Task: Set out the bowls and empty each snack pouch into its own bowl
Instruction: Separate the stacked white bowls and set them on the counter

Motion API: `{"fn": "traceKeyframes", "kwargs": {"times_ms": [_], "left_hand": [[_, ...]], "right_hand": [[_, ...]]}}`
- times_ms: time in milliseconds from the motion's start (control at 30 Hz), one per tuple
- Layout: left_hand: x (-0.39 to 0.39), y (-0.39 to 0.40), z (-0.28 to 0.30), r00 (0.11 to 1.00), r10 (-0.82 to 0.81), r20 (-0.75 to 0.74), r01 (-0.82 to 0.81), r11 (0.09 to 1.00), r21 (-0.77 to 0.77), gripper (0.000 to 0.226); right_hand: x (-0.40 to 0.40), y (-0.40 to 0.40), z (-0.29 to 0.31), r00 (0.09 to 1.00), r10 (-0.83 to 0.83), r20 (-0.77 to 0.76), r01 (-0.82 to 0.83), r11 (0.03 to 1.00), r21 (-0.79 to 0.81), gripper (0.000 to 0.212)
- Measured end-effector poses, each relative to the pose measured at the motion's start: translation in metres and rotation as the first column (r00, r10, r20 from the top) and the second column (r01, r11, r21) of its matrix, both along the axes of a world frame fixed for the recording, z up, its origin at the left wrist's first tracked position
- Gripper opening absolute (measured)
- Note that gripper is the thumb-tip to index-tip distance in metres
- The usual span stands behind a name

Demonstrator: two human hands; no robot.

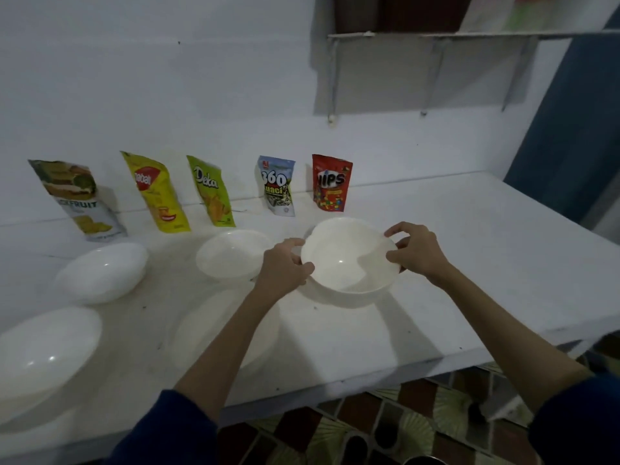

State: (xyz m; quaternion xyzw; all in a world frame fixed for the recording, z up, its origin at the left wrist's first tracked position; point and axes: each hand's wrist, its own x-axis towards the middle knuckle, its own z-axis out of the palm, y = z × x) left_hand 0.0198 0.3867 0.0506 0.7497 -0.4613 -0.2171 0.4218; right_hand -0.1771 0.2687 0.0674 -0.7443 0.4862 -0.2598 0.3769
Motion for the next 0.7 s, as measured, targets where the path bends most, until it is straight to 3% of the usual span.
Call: {"fn": "traceKeyframes", "kwargs": {"times_ms": [167, 433, 533, 633, 700], "left_hand": [[-0.034, -0.005, -0.025, 0.997, -0.079, 0.0, 0.078, 0.994, 0.072, 0.05], [-0.053, -0.001, -0.041, 0.998, -0.058, -0.012, 0.059, 0.993, 0.101, 0.054], [-0.051, 0.0, -0.04, 0.995, -0.098, -0.012, 0.099, 0.987, 0.128, 0.054], [-0.042, 0.001, -0.034, 0.989, -0.13, 0.075, 0.116, 0.979, 0.168, 0.053], [-0.028, 0.002, -0.023, 0.981, -0.109, 0.158, 0.082, 0.982, 0.172, 0.051]], "right_hand": [[-0.037, -0.002, -0.027, 0.999, -0.029, -0.031, 0.031, 0.998, 0.057, 0.038], [-0.053, 0.001, -0.049, 0.999, -0.051, -0.007, 0.051, 0.997, 0.057, 0.04], [-0.053, 0.002, -0.05, 0.996, -0.039, -0.074, 0.042, 0.998, 0.046, 0.039], [-0.044, 0.005, -0.043, 0.966, -0.048, -0.254, 0.02, 0.993, -0.113, 0.042], [-0.027, 0.008, -0.031, 0.958, -0.054, -0.282, -0.015, 0.971, -0.239, 0.041]]}}
